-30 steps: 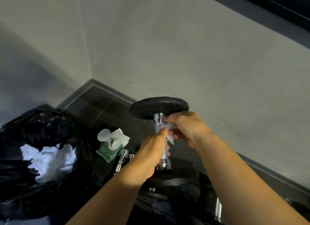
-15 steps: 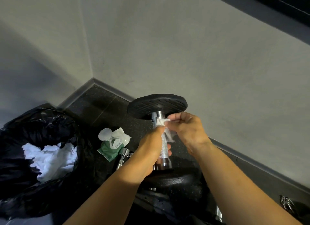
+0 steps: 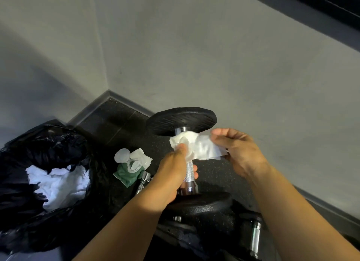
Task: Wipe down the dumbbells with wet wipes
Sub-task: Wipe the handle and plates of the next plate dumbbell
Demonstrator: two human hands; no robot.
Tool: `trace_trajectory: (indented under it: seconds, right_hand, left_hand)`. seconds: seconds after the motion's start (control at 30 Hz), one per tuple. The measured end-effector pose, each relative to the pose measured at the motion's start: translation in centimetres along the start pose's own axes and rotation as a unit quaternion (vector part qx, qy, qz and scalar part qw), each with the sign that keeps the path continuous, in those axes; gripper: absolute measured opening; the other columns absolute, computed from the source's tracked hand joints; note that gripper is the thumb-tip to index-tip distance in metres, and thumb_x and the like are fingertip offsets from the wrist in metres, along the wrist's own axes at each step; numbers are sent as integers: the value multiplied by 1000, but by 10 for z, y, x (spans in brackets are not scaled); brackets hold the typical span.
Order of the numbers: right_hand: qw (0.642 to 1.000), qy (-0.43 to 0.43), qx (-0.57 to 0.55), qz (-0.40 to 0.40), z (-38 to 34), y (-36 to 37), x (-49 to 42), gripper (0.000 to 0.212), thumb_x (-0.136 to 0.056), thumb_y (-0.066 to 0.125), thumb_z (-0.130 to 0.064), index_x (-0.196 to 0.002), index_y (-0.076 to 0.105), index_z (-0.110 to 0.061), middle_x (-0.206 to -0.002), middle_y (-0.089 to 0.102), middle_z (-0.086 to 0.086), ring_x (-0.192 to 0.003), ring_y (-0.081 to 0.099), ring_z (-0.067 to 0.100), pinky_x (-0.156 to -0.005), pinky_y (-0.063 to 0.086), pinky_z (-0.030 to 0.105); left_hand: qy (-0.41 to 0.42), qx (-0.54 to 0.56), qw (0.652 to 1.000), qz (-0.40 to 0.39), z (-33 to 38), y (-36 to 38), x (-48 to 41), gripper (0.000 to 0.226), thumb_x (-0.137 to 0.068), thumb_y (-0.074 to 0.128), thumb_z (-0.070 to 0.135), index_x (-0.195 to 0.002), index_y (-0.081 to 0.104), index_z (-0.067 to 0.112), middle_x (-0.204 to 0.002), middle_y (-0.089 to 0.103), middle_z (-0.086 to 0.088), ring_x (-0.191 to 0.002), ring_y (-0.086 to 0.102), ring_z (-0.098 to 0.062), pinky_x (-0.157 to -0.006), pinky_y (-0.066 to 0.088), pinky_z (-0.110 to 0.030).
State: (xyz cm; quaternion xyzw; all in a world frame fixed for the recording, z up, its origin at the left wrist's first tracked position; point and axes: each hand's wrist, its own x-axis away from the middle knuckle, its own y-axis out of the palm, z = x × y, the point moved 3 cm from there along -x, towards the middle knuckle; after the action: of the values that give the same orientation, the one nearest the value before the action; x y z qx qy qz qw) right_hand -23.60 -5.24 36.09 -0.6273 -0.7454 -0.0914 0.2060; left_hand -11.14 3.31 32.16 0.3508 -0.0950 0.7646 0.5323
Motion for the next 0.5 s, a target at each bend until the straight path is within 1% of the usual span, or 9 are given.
trace_trajectory:
  seconds: [0.07,0.13,0.17,0.2,0.27,0.3,0.37,0.43,0.5]
  right_hand:
    - [992,-18,102,68,2,-13,-3,11,-84,69,-6,-91,65,-12,-81,63,4,-78,60,20,-70,52,26]
    - [969,-49,222,93,0,-13,3,14,-84,70,-17,-94,62,-12,-78,58,0,-70,55,14,-59,44,18]
    - [959,-61,262,88,-3,-9,7,18,-84,71,-24,-93,63,-10,-76,57,-2,-67,53,13,-56,42,18]
    - [954,-52,288,64,-4,-2,11,26,-84,70,-33,-91,65,-9,-75,59,-2,-68,54,13,-57,42,19]
    - [948,28,313,-41,0,15,17,48,-81,64,-54,-94,69,-8,-80,65,0,-75,58,14,-64,47,23]
    - [942,75,312,-98,5,23,20,53,-80,60,-60,-95,70,-9,-80,65,1,-77,58,14,-67,47,25]
    - [950,119,235,-171,13,35,19,47,-85,57,-56,-94,70,-12,-78,66,1,-74,58,16,-70,48,28]
    - [968,122,113,-189,16,41,15,35,-91,56,-43,-97,69,-11,-80,68,2,-71,62,13,-67,51,26]
    - [974,108,55,-189,16,41,9,31,-94,53,-35,-101,67,-8,-82,69,4,-69,63,12,-60,50,23]
  left_hand:
    - [0,-9,1000,2,0,-1,1,38,-102,31,43,-78,52,23,-82,67,-14,-74,66,-25,-87,56,-45]
    - [-5,-11,1000,3,0,0,1,40,-102,30,42,-79,54,19,-80,66,-13,-73,66,-25,-86,56,-44]
    - [-10,-8,1000,1,0,0,1,40,-102,31,42,-80,54,18,-80,66,-13,-72,65,-25,-85,56,-43]
    - [-10,-4,1000,-1,0,1,0,40,-102,31,42,-81,54,18,-80,66,-14,-70,65,-24,-84,56,-42]
    - [-11,-7,1000,-6,0,2,0,40,-102,31,43,-80,55,19,-79,66,-13,-68,65,-23,-83,56,-41]
    - [-11,-10,1000,-8,-1,3,-1,42,-102,31,45,-80,57,19,-77,67,-12,-67,66,-22,-83,56,-42]
    - [-9,-25,1000,-12,-2,5,-3,47,-100,31,50,-82,60,18,-75,69,-10,-67,68,-23,-83,57,-44]
    - [-6,-30,999,-26,-2,7,-2,47,-98,32,53,-88,61,18,-79,71,-11,-73,70,-25,-86,56,-47]
    - [-13,-20,999,-40,-2,7,-2,42,-97,40,50,-89,62,15,-78,69,-10,-72,69,-24,-88,55,-51]
